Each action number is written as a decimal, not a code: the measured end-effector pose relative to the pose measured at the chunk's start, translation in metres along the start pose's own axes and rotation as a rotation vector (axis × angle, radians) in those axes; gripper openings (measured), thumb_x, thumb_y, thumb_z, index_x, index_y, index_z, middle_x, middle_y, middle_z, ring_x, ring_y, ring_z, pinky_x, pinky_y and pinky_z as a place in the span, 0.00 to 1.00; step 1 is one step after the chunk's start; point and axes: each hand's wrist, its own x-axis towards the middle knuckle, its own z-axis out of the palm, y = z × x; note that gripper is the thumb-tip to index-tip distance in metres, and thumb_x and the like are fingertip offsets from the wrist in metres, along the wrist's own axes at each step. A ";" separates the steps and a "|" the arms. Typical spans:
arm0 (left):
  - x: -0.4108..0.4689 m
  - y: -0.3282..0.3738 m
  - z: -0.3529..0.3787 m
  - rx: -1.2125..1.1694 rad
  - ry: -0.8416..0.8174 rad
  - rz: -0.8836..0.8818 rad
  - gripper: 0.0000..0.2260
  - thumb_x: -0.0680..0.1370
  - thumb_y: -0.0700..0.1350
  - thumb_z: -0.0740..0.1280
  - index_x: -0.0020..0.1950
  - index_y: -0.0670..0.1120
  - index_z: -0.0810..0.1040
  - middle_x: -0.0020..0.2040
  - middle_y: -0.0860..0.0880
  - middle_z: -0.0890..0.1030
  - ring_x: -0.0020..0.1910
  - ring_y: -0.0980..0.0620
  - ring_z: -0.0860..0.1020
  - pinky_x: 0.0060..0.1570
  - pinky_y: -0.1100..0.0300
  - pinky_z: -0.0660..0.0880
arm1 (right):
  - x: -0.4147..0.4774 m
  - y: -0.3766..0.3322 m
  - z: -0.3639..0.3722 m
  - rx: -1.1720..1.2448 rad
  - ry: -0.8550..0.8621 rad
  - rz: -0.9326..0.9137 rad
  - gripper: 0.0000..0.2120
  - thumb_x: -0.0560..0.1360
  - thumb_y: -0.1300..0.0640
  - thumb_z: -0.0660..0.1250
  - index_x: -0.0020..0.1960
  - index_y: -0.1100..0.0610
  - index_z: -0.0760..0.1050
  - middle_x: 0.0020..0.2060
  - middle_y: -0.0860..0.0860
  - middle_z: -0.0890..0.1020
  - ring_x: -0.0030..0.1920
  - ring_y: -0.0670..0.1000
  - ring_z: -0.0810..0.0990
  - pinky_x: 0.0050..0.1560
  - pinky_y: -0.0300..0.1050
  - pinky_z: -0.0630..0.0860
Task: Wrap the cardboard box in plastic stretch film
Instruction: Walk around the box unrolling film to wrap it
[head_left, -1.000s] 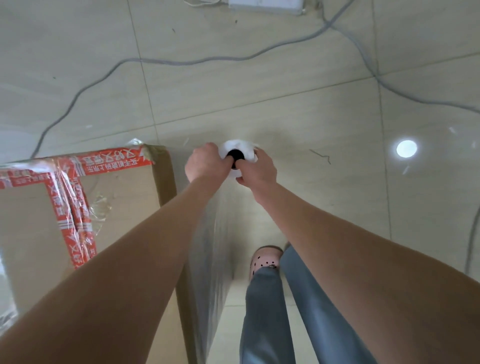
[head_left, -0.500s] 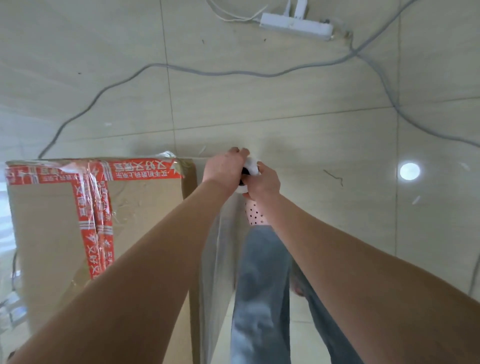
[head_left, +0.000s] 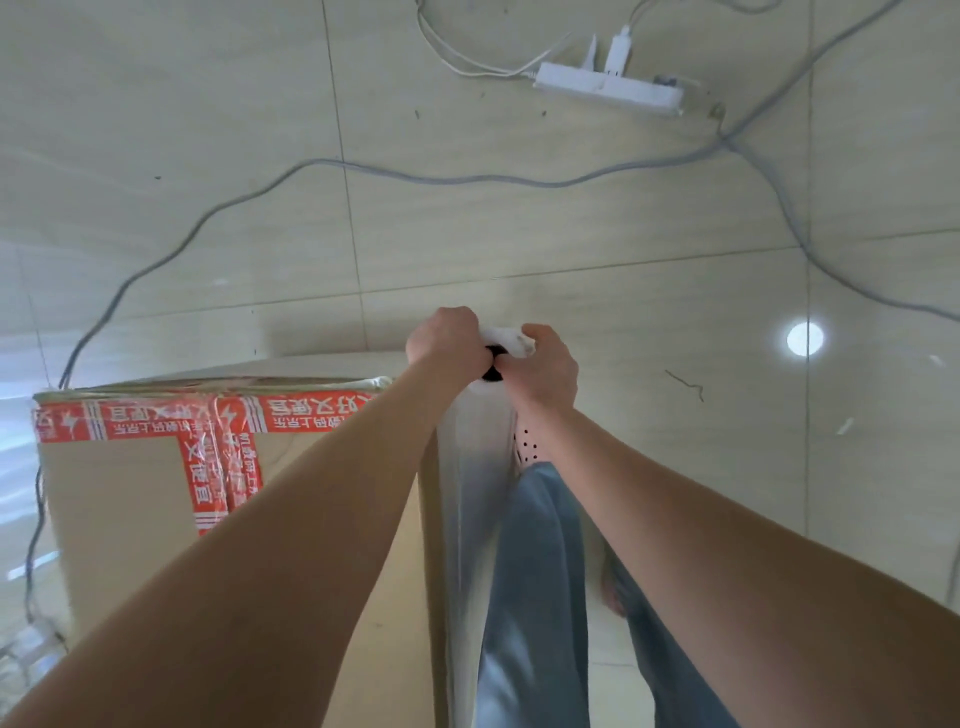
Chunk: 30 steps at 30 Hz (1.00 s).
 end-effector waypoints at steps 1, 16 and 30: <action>0.002 -0.003 -0.004 -0.054 -0.019 -0.039 0.11 0.72 0.45 0.68 0.36 0.43 0.69 0.35 0.49 0.72 0.33 0.49 0.73 0.29 0.63 0.68 | 0.001 -0.003 0.002 0.017 0.005 0.014 0.28 0.70 0.57 0.68 0.69 0.50 0.67 0.60 0.51 0.76 0.45 0.47 0.72 0.32 0.29 0.66; 0.029 -0.013 -0.022 0.108 0.058 0.209 0.04 0.73 0.37 0.61 0.44 0.44 0.75 0.45 0.44 0.78 0.42 0.45 0.75 0.37 0.57 0.70 | 0.024 -0.036 0.012 -0.234 -0.076 -0.079 0.25 0.70 0.55 0.66 0.67 0.45 0.70 0.61 0.46 0.78 0.57 0.50 0.77 0.49 0.38 0.67; 0.050 -0.066 -0.051 -0.470 0.085 -0.159 0.10 0.71 0.47 0.68 0.44 0.40 0.79 0.40 0.43 0.81 0.39 0.43 0.82 0.38 0.54 0.80 | 0.035 -0.081 0.060 0.089 -0.133 0.063 0.22 0.69 0.63 0.66 0.62 0.58 0.72 0.38 0.48 0.73 0.47 0.60 0.81 0.50 0.57 0.80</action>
